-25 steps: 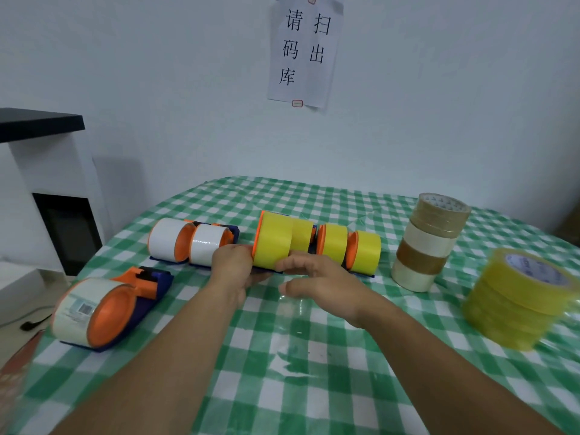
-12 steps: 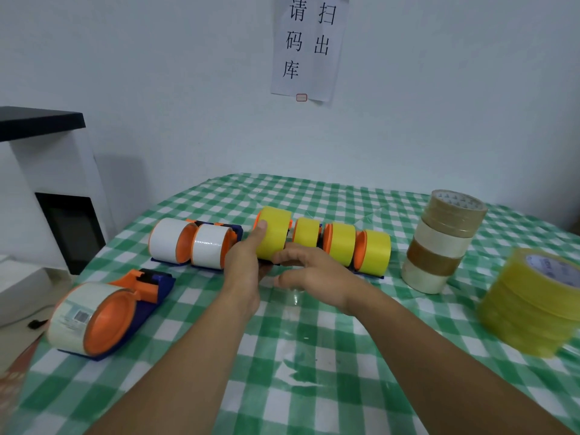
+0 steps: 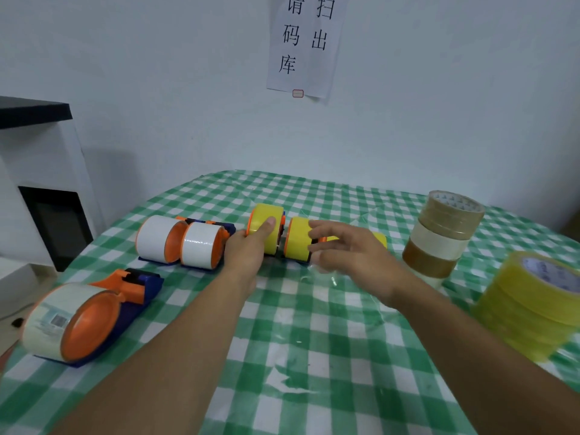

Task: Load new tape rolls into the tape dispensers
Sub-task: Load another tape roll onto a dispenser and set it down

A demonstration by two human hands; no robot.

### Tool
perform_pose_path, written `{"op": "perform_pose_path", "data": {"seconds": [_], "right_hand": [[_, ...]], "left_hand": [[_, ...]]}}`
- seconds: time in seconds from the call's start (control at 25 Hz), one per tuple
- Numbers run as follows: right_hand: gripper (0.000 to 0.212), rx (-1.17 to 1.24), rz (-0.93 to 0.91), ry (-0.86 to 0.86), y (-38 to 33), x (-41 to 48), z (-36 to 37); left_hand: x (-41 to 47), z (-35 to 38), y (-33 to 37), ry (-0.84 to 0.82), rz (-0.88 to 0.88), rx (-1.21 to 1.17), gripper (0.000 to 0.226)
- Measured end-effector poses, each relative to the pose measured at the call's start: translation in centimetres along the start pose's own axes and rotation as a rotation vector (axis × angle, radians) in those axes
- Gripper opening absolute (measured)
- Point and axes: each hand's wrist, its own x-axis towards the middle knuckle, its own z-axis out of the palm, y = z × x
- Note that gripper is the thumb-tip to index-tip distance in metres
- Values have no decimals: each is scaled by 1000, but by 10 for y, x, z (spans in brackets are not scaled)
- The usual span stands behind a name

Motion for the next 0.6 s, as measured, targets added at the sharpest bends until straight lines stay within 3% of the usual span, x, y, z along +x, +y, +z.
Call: {"op": "perform_pose_path", "data": {"seconds": [0.2, 0.4, 0.48, 0.6], "right_hand": [[20, 31, -4, 69, -2, -13, -26], [28, -30, 41, 29, 2, -15, -29], [33, -61, 53, 18, 3, -14, -30], [23, -37, 66, 19, 2, -15, -30]], "left_hand": [[16, 4, 0, 18, -46, -16, 100], [10, 10, 6, 18, -38, 19, 115], [10, 11, 10, 22, -44, 45, 109], [11, 12, 13, 24, -55, 81, 97]]}}
